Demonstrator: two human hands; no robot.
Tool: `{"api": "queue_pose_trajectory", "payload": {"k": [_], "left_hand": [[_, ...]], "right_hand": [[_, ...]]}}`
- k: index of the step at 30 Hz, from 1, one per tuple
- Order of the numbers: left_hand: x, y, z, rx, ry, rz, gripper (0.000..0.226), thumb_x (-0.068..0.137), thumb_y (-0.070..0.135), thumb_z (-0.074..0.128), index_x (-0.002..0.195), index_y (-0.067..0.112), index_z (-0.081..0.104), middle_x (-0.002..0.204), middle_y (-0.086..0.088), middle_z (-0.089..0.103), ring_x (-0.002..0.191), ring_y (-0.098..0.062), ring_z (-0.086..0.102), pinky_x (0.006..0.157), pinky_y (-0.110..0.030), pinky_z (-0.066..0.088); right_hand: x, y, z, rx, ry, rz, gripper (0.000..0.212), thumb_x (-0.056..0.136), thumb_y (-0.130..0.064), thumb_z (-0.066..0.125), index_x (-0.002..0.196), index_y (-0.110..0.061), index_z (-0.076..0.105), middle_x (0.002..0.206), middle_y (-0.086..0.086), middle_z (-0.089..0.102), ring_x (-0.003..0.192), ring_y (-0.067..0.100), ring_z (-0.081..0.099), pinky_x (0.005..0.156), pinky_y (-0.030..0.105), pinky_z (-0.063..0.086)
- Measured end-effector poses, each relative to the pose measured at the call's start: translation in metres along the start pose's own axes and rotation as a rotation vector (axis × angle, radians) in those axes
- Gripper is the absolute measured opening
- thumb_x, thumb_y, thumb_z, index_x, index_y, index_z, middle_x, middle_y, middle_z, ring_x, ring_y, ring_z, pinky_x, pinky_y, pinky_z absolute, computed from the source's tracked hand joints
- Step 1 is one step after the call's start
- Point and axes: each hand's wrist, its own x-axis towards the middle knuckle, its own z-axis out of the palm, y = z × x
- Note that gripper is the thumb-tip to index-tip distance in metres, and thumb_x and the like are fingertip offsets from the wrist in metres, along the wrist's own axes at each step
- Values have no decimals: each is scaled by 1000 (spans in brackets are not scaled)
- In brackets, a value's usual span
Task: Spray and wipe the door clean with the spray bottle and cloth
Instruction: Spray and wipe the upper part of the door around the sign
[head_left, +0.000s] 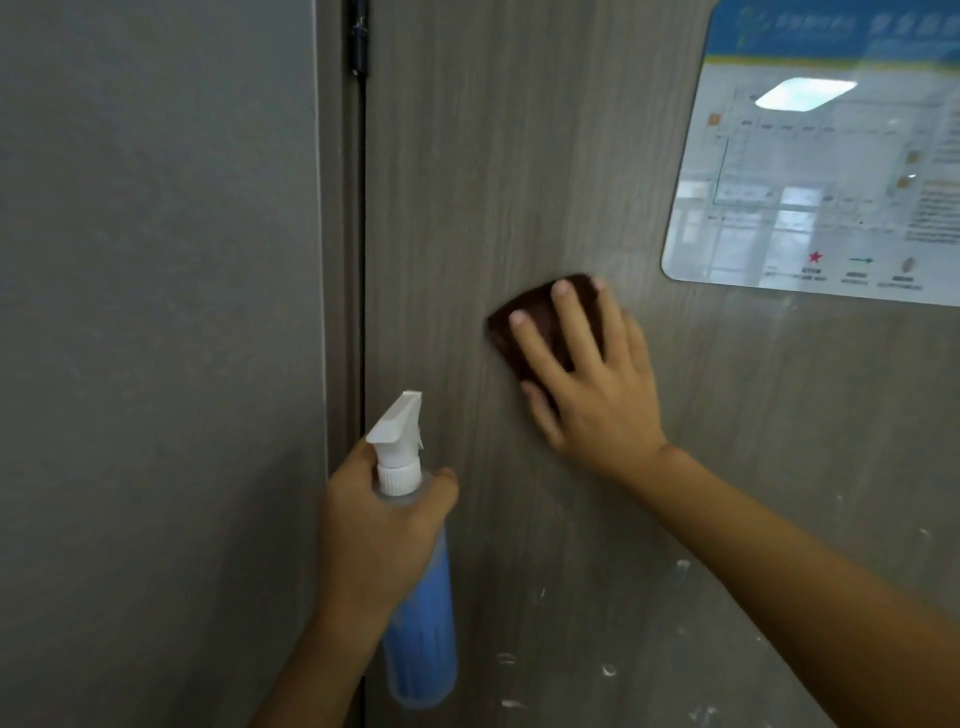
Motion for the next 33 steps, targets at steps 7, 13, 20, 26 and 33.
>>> {"api": "queue_pose_trajectory", "payload": {"k": [7,13,20,26,33], "left_hand": [[-2,-9,-10,37,22,-45,19,68,30,77,73,22,61,64,1,67,57,-14,67,52,-20,52],[-4,-11,-23,76,47,-43,17,67,34,77,74,35,62,63,3,66,55,-12,66,53,-18,52],[-12,-18,-36,122,95,-66,20,59,45,73,72,34,61,60,6,64,52,-7,61,51,-28,50],[-17,-17,-45,157,76,-55,20,64,32,77,76,39,63,63,6,65,53,-8,61,50,-22,49],[-18,-11,-49,160,98,-58,21,64,33,78,78,36,63,65,4,67,55,-11,64,55,-38,56]], "right_hand": [[-17,-31,9,-6,-65,-164,52,102,-39,57,150,-21,53,157,24,43,142,52,42,108,57,42],[27,-36,14,16,15,91,51,100,-38,58,147,-18,55,158,24,41,143,50,38,104,56,41],[16,-95,38,75,-65,-220,50,100,-44,58,144,-19,59,156,19,47,143,48,42,112,55,36],[9,-96,39,93,-107,-373,42,97,-47,65,130,-22,69,148,17,56,136,41,53,107,47,45],[74,-97,34,264,-5,-3,43,99,-51,58,124,-17,69,150,19,49,138,42,44,102,49,40]]}}
